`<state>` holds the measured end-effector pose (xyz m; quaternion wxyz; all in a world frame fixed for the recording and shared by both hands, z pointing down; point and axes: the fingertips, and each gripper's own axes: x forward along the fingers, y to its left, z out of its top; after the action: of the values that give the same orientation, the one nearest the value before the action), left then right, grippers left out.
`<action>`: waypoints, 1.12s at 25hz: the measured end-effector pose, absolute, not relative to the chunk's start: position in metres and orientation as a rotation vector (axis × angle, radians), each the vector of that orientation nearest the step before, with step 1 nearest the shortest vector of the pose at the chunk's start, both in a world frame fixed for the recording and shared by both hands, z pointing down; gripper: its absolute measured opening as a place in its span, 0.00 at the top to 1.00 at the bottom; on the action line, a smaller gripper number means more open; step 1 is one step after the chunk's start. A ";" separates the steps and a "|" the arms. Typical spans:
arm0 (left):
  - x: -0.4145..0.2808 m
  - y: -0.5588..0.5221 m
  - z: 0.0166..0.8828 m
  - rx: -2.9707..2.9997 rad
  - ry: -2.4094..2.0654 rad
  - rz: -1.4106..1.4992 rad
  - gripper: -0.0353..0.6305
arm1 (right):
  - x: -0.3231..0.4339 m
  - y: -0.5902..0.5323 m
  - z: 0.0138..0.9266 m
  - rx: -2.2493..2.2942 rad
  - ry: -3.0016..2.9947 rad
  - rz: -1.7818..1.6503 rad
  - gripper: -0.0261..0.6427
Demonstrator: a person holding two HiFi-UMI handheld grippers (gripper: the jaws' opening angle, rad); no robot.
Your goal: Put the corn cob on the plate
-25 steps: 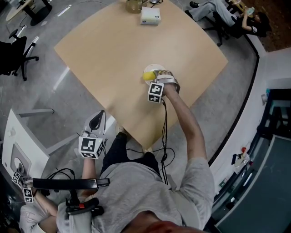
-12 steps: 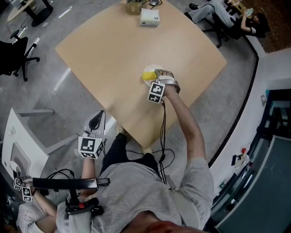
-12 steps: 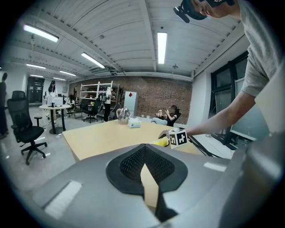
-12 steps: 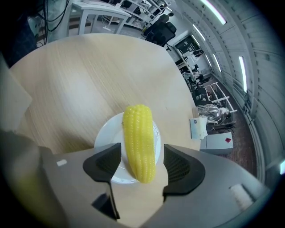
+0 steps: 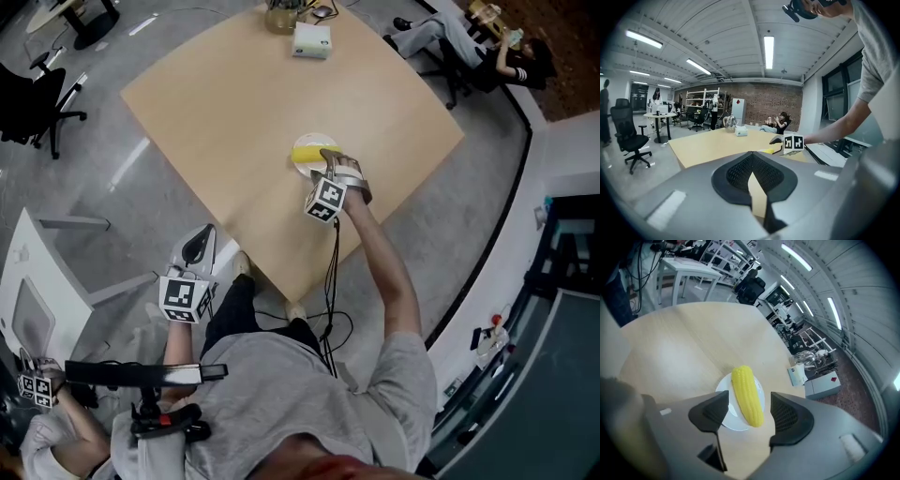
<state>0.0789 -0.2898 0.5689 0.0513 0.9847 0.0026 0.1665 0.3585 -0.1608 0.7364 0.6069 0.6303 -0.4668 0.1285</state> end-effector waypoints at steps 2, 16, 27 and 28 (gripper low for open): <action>0.076 -0.284 0.566 3.007 0.002 0.494 0.92 | 0.353 -0.160 0.719 1.550 -1.092 0.272 0.57; 0.045 -0.243 0.542 3.059 -0.071 0.407 0.92 | 0.289 -0.125 0.617 2.117 -1.211 0.252 0.72; 0.019 -0.215 0.515 3.100 -0.141 0.335 0.92 | 0.214 -0.077 0.560 2.510 -1.358 0.303 0.80; 0.017 -0.211 0.512 3.102 -0.146 0.328 0.92 | 0.209 -0.073 0.556 2.545 -1.377 0.311 0.82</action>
<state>0.0166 -0.2111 0.5119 0.0093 0.9933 -0.0468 0.1051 0.2089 -0.0725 0.5559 0.1155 0.8685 -0.4701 0.1062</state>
